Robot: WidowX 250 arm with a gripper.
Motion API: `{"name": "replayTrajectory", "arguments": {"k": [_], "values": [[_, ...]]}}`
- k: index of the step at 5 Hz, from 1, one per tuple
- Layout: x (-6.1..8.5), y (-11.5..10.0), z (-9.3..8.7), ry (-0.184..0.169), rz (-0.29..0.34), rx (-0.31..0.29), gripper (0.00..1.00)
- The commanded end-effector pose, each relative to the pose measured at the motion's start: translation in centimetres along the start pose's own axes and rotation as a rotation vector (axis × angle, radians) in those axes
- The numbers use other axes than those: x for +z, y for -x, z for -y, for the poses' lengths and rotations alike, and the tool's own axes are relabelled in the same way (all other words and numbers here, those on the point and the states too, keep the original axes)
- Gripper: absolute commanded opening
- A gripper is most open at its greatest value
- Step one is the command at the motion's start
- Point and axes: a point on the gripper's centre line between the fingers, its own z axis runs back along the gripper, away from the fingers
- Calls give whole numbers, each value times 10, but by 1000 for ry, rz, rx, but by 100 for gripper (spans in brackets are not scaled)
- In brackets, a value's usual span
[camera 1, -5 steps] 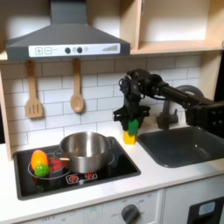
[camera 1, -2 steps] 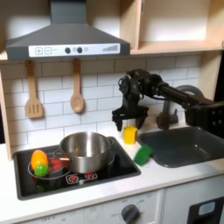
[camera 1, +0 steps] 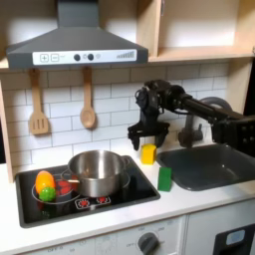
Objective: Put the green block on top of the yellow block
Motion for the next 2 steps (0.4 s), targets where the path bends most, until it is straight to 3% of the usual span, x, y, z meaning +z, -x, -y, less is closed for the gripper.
{"name": "replayTrajectory", "arguments": {"k": [1,2], "values": [[-4,1,7,28,-11,5,100],[-2,0,8,23,-13,4,100]]}}
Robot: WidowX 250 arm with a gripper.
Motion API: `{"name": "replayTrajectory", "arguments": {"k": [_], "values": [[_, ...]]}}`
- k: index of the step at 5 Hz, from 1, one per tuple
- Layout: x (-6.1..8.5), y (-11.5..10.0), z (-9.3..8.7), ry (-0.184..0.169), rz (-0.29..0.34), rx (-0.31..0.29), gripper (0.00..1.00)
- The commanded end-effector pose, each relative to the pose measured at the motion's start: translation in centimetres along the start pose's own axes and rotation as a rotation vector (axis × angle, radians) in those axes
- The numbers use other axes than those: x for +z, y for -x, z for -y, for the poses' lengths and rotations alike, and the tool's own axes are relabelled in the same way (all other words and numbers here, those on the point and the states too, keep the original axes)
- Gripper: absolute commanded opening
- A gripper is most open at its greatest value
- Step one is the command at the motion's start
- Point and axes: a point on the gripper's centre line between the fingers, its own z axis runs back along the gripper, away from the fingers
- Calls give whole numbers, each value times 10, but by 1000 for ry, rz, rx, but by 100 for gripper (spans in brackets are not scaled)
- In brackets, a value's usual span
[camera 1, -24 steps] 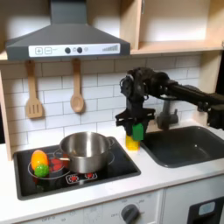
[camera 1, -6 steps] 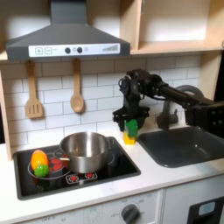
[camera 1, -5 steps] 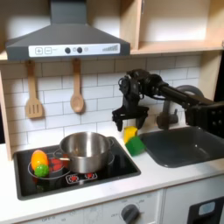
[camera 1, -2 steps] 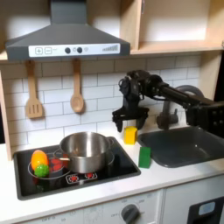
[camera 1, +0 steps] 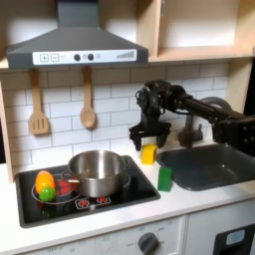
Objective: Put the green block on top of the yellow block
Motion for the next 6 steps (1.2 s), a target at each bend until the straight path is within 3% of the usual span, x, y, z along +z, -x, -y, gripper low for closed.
{"name": "replayTrajectory", "arguments": {"k": [1,2,3,4,6], "values": [[7,9,7,13,-31,-28,100],[12,21,7,26,-58,-58,100],[28,36,5,23,-59,-97,100],[30,55,-2,27,-95,-106,100],[48,101,5,62,-128,-157,100]]}}
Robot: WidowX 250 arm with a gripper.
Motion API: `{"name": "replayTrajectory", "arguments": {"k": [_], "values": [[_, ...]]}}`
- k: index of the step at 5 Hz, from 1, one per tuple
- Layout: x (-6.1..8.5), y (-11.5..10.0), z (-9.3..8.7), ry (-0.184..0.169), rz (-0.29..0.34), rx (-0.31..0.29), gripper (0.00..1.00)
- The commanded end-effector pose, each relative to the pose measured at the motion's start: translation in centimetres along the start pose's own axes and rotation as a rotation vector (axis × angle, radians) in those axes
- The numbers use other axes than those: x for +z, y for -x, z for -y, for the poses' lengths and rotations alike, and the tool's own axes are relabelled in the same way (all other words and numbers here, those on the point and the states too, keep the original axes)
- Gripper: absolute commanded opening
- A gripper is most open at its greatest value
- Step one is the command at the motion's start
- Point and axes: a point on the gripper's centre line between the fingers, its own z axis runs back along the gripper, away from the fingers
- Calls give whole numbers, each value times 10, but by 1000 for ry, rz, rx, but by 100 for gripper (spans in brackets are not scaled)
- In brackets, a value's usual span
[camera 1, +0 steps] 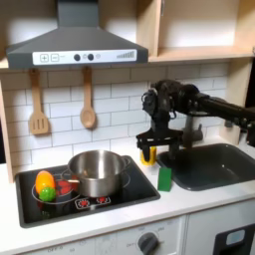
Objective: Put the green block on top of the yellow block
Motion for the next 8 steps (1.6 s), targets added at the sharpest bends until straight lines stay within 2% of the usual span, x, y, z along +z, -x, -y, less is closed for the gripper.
{"name": "replayTrajectory", "arguments": {"k": [1,2,3,4,5,6,8], "values": [[11,52,24,16,-34,-75,100],[18,67,27,26,-37,-118,100],[17,67,14,30,-27,-184,100],[14,57,-6,13,-10,-228,100],[3,49,-18,30,-31,-238,100],[-1,47,-20,32,-33,-279,100],[1,51,-9,49,-33,-302,100]]}}
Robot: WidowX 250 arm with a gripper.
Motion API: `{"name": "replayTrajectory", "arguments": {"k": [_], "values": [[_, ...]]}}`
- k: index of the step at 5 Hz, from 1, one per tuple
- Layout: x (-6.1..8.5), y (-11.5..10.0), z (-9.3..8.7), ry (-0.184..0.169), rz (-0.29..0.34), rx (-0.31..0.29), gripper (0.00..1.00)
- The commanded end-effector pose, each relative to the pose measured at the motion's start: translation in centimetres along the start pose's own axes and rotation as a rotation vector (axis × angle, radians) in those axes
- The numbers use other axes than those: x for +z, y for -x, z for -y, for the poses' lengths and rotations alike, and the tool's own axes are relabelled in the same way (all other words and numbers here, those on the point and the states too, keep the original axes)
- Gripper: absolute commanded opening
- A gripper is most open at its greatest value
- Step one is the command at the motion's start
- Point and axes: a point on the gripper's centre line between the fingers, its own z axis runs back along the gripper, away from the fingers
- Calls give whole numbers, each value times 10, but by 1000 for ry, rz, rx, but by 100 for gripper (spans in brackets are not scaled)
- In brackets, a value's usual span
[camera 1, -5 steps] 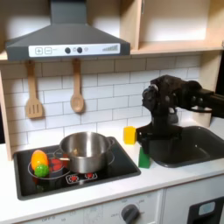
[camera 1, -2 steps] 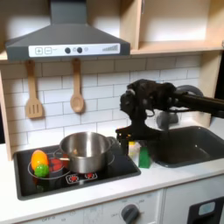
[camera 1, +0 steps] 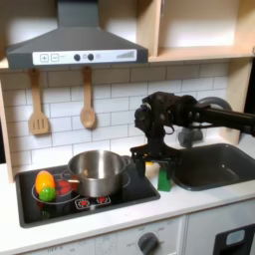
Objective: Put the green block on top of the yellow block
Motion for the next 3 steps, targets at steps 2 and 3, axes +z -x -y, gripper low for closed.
{"name": "replayTrajectory", "arguments": {"k": [2,3], "values": [[0,-2,31,16,4,-10,100],[-2,-7,38,8,8,-15,100]]}}
